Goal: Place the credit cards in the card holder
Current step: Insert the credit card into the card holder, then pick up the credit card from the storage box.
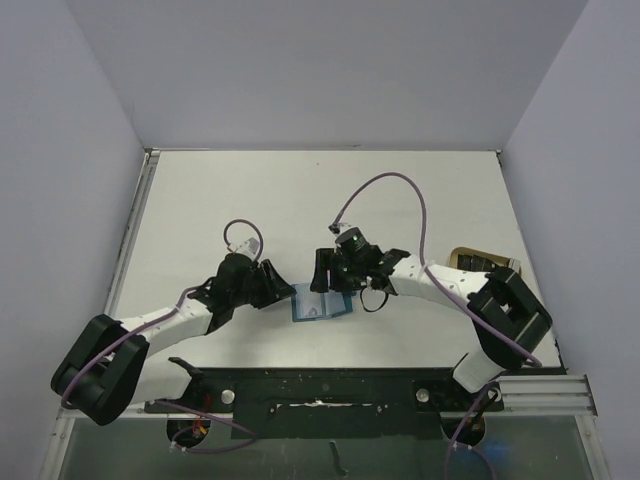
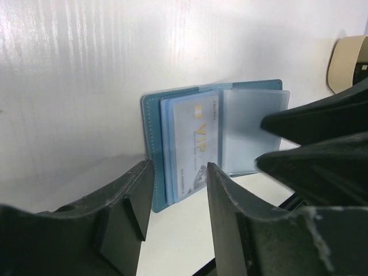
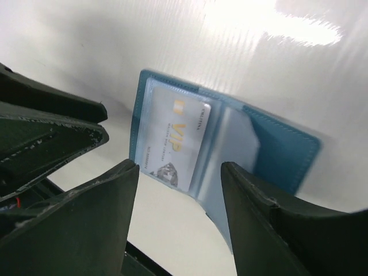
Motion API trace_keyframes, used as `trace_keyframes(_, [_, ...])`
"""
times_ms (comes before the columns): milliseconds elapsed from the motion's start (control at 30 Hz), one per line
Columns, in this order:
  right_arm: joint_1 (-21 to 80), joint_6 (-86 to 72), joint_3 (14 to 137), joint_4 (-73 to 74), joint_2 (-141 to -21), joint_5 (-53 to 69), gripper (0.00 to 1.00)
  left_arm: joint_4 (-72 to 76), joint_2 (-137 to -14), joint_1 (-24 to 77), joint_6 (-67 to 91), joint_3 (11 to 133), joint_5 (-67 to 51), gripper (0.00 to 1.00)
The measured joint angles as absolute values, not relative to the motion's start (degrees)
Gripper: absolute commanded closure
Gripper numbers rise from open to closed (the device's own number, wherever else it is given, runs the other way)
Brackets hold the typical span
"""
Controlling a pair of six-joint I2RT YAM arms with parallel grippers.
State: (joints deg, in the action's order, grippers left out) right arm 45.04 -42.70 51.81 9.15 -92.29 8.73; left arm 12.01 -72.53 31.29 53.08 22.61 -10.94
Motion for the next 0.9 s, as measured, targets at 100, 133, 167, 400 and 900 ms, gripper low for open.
trace_keyframes(100, [43.2,-40.6,54.4,14.0,-88.9,5.5,0.39,10.0,-71.4,31.3,52.6,23.6,-10.9,0.57])
trace_keyframes(133, [42.2,-40.0,55.2,15.3,-88.0,4.7,0.39,9.4,-71.0,31.3,52.2,23.8,-11.0,0.57])
trace_keyframes(167, [41.2,-39.4,55.8,16.5,-87.3,4.0,0.39,8.9,-70.7,31.3,52.0,24.0,-11.0,0.56])
trace_keyframes(400, [30.8,-35.2,60.2,28.0,-84.1,-3.8,0.39,8.1,-69.8,31.4,50.0,24.3,-14.8,0.58])
trace_keyframes(900, [6.1,-24.9,68.0,45.6,-86.4,-23.9,0.42,12.7,-78.5,32.7,49.8,30.2,-24.2,0.65])
